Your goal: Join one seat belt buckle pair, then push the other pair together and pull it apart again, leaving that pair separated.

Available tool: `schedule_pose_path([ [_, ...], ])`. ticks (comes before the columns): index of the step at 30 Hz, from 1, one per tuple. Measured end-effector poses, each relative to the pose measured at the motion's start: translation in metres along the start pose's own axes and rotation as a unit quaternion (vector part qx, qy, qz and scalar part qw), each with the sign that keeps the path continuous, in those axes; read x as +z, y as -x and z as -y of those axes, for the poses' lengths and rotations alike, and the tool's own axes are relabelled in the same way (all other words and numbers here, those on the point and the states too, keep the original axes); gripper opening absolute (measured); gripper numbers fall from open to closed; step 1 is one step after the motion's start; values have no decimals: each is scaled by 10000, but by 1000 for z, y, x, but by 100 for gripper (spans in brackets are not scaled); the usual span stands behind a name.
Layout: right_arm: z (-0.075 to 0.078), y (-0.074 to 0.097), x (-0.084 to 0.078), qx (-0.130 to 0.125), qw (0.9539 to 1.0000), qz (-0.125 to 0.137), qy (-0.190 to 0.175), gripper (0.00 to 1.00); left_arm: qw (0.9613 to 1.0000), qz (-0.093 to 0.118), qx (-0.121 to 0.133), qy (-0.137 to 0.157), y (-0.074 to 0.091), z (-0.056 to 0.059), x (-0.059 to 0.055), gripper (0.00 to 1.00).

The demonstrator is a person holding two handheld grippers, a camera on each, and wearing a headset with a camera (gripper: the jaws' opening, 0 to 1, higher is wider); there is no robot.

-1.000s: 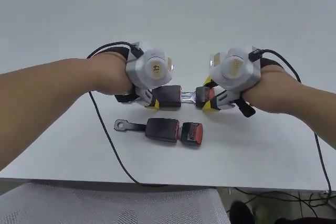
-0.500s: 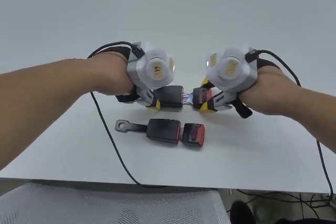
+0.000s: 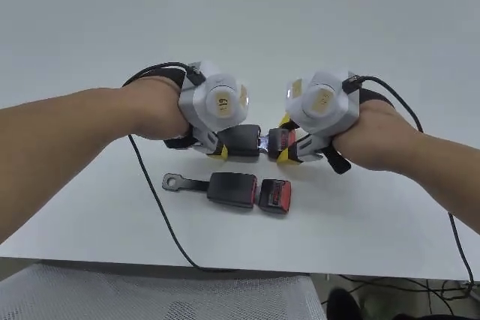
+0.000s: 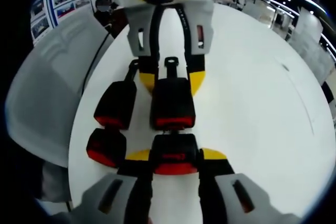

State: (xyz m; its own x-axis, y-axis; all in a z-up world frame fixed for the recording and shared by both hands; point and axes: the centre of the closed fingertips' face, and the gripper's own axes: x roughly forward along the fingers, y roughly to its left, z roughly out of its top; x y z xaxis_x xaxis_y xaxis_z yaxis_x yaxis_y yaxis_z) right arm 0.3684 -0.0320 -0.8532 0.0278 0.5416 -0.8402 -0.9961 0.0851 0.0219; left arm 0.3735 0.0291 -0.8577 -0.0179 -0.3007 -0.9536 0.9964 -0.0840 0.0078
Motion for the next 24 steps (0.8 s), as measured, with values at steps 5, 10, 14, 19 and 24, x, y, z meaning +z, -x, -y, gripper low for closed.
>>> schedule_pose_path([
  [5, -2, 2, 0, -7, 10000, 12, -23, 31, 10000, 18, -2, 11, 1, 1, 1, 31],
  [10, -3, 3, 1, -10, 10000, -9, -21, 32, 10000, 26, -2, 6, 3, 4, 3, 31],
  [14, -3, 3, 1, -26, 10000, 7, -25, 32, 10000, 16, -3, 18, 5, 5, 4, 31],
  [19, -5, 8, -6, -32, 10000, 41, 7, 33, 10000, -50, 12, -39, 6, 7, 4, 31],
  [24, -4, 16, -15, -40, 9999, 101, -23, 33, 9999, -101, 3, -60, 6, 6, 5, 31],
])
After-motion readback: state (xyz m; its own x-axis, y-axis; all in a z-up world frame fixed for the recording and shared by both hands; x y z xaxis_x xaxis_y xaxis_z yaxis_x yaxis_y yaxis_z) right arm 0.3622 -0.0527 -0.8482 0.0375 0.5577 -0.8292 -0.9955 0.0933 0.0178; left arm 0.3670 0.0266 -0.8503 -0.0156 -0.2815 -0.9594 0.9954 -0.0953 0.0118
